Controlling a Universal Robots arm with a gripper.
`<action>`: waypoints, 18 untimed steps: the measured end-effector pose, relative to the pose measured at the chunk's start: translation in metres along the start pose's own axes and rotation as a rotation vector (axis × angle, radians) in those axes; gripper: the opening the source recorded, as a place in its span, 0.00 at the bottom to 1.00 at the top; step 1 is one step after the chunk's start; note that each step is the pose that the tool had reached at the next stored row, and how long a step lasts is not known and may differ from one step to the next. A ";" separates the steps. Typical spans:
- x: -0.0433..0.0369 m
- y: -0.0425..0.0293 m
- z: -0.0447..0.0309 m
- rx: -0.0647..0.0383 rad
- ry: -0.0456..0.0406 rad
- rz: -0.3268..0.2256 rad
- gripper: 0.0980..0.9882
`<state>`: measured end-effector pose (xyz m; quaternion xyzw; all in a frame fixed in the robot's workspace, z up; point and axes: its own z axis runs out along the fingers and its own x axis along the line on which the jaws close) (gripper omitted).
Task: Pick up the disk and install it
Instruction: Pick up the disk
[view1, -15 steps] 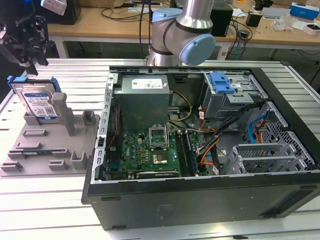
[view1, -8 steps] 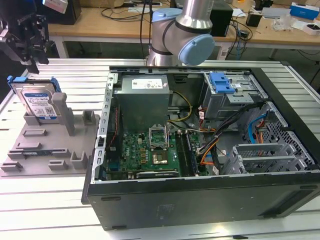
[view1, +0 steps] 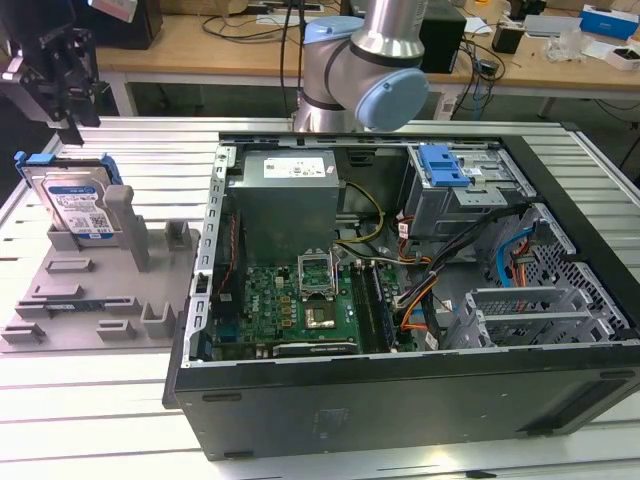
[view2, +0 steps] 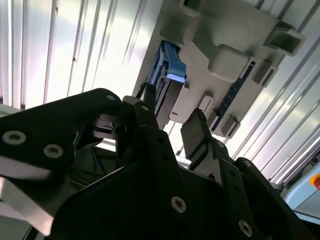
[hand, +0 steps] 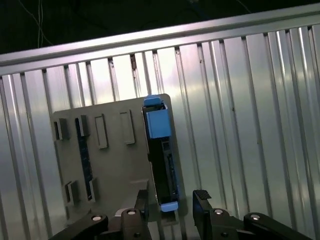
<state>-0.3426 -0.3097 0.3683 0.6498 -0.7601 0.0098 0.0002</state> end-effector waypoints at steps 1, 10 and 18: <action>-0.0014 0.0002 0.0004 0.008 -0.0012 -0.003 0.43; -0.0050 0.0043 0.0028 0.009 -0.0031 -0.103 0.43; -0.0031 0.0269 0.0059 0.010 -0.0035 -0.126 0.43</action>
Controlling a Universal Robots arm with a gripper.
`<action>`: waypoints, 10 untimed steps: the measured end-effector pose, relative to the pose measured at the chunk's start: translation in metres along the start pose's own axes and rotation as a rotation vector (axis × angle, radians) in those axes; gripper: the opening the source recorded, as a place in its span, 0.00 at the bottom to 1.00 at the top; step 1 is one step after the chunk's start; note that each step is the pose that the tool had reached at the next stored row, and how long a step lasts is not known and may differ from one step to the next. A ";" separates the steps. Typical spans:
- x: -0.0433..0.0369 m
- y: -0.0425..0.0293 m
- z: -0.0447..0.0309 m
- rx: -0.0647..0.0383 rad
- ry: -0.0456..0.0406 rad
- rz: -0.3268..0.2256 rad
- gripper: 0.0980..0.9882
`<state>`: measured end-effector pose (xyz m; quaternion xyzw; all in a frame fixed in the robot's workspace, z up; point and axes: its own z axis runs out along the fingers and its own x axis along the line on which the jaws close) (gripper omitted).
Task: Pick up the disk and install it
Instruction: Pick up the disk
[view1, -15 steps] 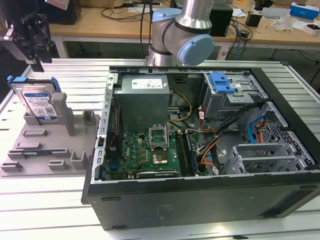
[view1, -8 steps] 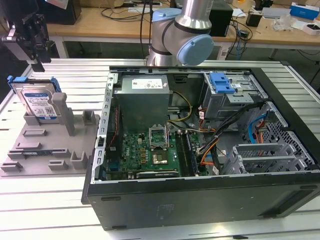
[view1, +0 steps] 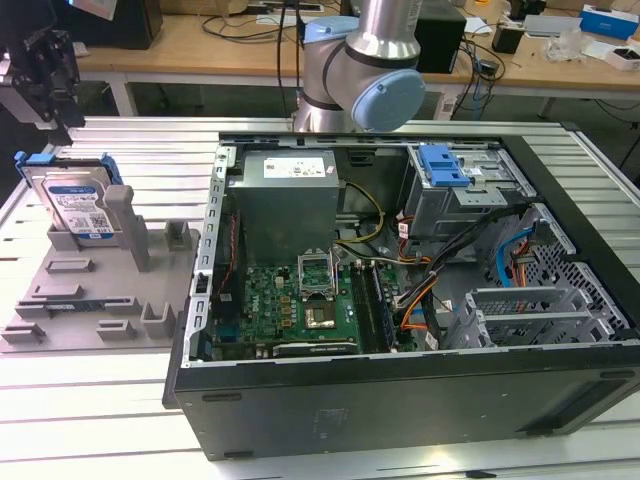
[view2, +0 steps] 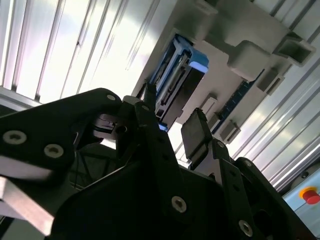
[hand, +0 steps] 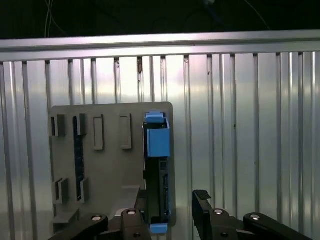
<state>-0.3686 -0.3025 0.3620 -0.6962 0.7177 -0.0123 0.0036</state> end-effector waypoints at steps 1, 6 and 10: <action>0.0000 0.0036 0.0003 0.000 -0.0001 -0.002 0.43; 0.0005 0.0182 0.0019 -0.002 -0.0001 -0.014 0.43; 0.0010 0.0258 0.0051 -0.018 0.0007 -0.033 0.43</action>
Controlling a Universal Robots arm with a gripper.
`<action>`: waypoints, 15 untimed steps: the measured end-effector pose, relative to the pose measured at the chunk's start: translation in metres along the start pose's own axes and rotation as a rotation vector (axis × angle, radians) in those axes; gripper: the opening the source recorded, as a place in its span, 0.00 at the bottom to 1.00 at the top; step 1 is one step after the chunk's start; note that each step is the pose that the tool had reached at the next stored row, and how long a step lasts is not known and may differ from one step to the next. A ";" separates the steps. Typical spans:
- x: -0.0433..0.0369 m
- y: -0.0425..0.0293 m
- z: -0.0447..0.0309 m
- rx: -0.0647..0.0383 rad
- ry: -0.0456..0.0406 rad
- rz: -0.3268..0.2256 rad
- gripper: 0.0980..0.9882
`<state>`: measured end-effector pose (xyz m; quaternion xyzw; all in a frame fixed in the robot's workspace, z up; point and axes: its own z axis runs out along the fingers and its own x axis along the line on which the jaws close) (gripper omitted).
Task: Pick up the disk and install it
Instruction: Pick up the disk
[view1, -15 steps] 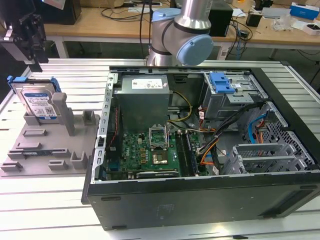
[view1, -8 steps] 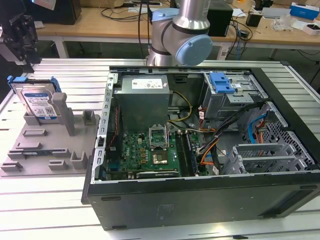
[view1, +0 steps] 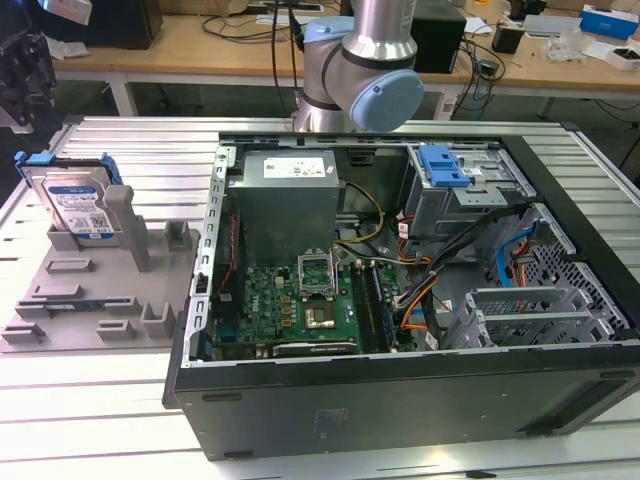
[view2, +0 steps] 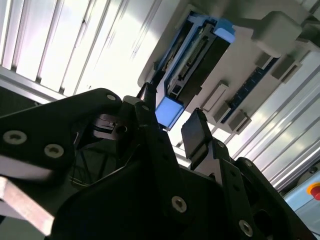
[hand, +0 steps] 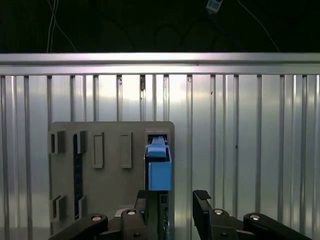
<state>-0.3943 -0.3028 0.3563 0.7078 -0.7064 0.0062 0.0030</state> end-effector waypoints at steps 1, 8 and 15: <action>0.0001 0.0005 0.0006 -0.003 0.0000 -0.003 0.43; 0.0016 0.0041 0.0039 -0.012 0.0131 -0.045 0.43; 0.0017 0.0041 0.0041 -0.013 0.0179 -0.047 0.43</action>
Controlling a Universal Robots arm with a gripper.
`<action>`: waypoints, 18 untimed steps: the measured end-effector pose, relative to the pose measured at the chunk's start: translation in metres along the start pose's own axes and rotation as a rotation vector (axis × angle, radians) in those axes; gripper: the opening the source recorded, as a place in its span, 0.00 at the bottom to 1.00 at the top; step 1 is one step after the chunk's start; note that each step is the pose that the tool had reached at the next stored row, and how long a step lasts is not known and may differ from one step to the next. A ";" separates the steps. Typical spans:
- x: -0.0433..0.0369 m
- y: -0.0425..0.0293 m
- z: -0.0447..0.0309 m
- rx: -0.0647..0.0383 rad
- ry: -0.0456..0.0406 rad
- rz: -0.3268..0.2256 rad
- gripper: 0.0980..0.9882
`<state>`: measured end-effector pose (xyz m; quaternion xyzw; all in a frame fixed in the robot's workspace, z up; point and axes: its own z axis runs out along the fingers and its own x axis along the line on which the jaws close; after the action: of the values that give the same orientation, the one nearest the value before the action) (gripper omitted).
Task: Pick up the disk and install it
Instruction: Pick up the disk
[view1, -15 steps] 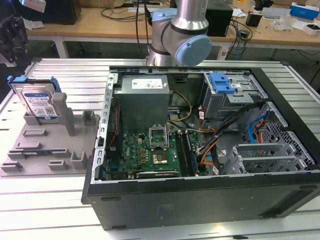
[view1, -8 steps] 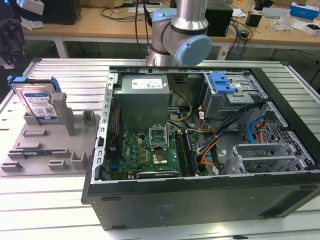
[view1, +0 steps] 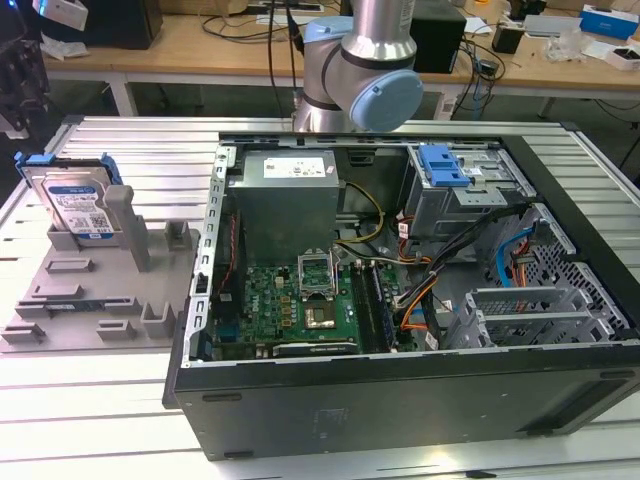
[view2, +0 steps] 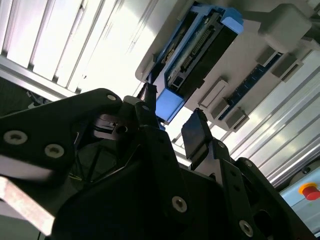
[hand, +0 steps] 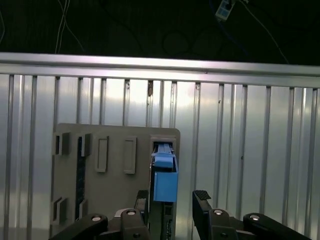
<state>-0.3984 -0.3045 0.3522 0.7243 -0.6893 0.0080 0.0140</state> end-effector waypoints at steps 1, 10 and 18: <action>0.0001 0.0000 0.0002 0.000 0.0003 0.000 0.43; 0.0014 0.0001 0.0052 0.000 0.0032 0.000 0.43; 0.0044 0.0001 0.0111 -0.001 0.0107 0.000 0.43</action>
<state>-0.3984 -0.3092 0.3412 0.7242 -0.6892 0.0115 0.0180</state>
